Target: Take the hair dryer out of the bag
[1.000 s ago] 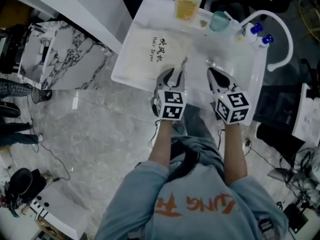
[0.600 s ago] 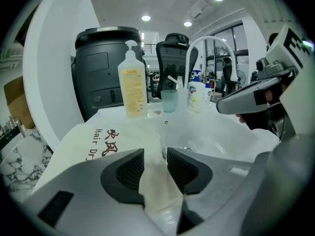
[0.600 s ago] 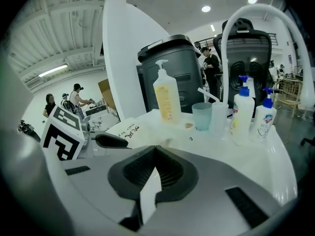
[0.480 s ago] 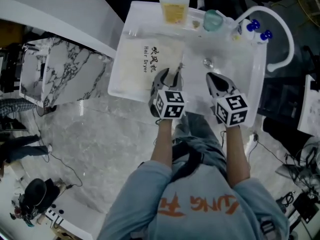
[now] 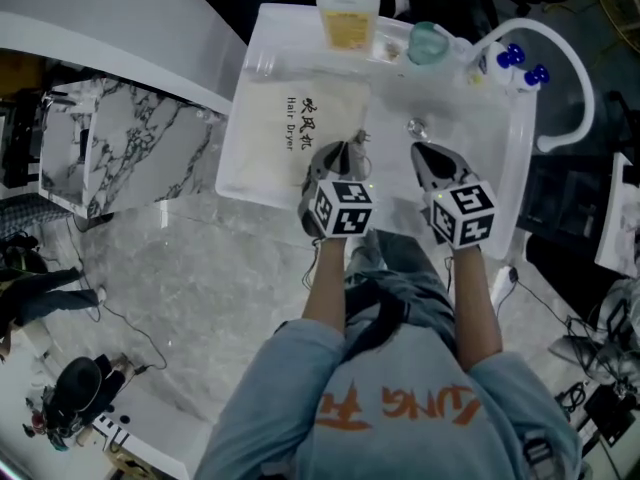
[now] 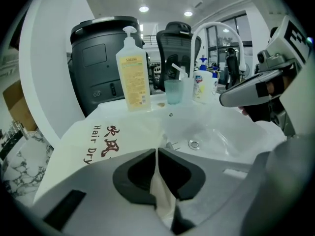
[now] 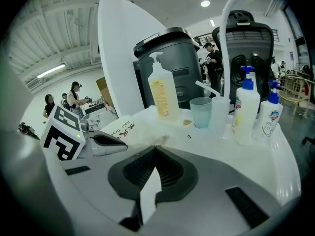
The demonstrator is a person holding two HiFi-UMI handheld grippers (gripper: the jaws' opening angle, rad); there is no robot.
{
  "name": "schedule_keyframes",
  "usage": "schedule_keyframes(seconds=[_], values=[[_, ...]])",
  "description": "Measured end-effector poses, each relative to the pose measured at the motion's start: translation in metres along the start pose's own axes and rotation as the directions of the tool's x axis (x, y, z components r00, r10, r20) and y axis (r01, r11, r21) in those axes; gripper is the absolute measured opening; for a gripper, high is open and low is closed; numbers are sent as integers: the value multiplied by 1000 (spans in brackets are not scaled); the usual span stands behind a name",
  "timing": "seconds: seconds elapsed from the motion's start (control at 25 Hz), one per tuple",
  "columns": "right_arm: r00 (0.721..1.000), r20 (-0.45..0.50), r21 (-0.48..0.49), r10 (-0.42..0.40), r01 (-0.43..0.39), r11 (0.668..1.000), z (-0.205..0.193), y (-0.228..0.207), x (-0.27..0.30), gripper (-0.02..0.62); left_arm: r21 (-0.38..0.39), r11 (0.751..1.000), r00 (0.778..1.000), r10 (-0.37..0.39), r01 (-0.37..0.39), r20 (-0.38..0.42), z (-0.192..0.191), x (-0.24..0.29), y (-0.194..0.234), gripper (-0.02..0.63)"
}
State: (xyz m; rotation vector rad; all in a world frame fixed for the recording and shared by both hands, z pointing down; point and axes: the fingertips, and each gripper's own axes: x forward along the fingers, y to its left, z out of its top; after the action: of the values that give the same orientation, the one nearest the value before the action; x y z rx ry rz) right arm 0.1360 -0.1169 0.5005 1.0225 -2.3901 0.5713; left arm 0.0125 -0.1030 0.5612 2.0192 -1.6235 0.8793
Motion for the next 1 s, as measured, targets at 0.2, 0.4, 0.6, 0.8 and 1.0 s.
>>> schedule_keyframes(seconds=[0.2, 0.4, 0.6, 0.8, 1.0], values=[[999, -17, 5, 47, -47, 999, -5, 9, 23, 0, -49, 998, 998, -25, 28, 57, 9, -14, 13, 12], [994, -21, 14, 107, -107, 994, -5, 28, 45, 1, -115, 993, 995, -17, 28, 102, 24, -36, 35, 12], [991, -17, -2, 132, -132, 991, -2, 40, 62, 2, -151, 988, 994, -10, 27, 113, 28, -48, 51, 12], [989, -27, -76, 146, -147, 986, 2, 45, 79, 2, -158, 986, 993, -32, 51, 117, 30, -49, 52, 12], [961, -62, -171, 268, -275, 946, 3, 68, 97, 114, -171, 982, 991, -63, 83, 121, 30, -49, 57, 12]])
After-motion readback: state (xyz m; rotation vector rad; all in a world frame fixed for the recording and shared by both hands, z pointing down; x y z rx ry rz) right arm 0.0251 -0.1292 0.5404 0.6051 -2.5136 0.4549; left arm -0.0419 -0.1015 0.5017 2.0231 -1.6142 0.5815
